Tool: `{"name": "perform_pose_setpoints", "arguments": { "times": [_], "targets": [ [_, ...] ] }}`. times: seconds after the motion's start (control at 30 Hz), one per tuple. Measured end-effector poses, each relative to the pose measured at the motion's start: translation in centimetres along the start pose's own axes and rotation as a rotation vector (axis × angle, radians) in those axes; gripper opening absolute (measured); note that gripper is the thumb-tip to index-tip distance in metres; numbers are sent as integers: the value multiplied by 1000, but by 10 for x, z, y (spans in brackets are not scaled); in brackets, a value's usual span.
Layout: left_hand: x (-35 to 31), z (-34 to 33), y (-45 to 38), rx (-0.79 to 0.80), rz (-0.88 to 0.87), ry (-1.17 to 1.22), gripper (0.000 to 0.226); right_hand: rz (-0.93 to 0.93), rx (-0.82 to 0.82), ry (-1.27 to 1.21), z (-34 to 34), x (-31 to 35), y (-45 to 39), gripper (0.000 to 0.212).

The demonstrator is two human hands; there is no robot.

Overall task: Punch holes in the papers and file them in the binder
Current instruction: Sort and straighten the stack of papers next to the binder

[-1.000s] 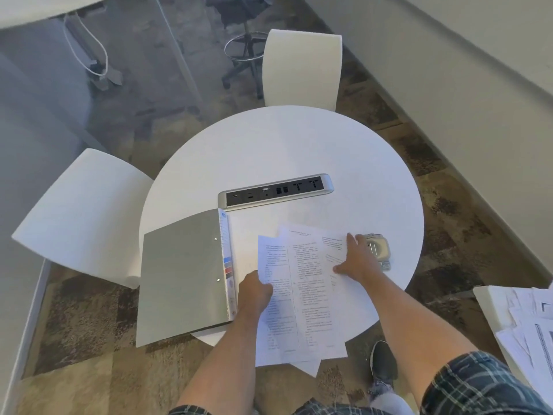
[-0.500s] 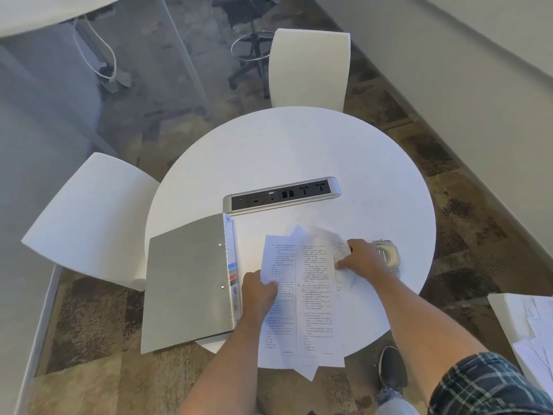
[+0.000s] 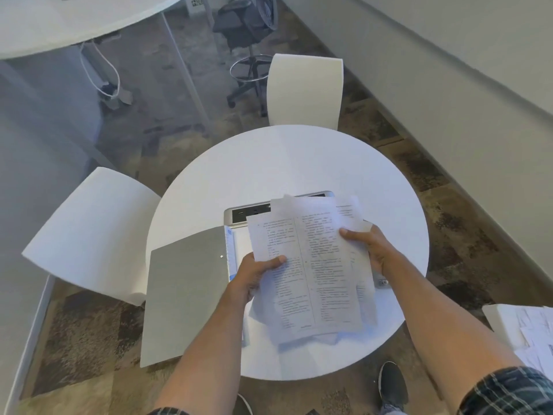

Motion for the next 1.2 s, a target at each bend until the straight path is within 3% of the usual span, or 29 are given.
{"name": "perform_pose_setpoints", "arguments": {
  "times": [0.2,0.43,0.63,0.9,1.0,1.1,1.2],
  "targets": [
    [-10,-14,8,28,-77,138,65,35,69,-29,-21,15,6,38],
    [-17,-12,20,-15,-169,307,63,16,158,123,-28,9,22,56],
    [-25,-23,29,60,-175,33,59,116,197,292,-48,21,35,53],
    [-67,-25,52,67,-408,-42,60,362,41,257,-50,53,54,29],
    [-48,-13,54,60,-390,-111,56,290,-21,247,-42,23,60,26],
    [-3,-1,51,23,-238,-264,53,107,-35,297,-35,-28,66,35],
    [22,4,50,-86,-179,-358,69,58,-51,342,-32,-51,67,35]
  ]
}}
Point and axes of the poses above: each hand's wrist, its own y-axis away from the middle knuckle, its own z-axis out of the back of the hand, x = y × z, the point moved 2 cm from there along -y, towards the middle knuckle, and after that the axes turned 9 degrees about y, right-handed, at the moved point
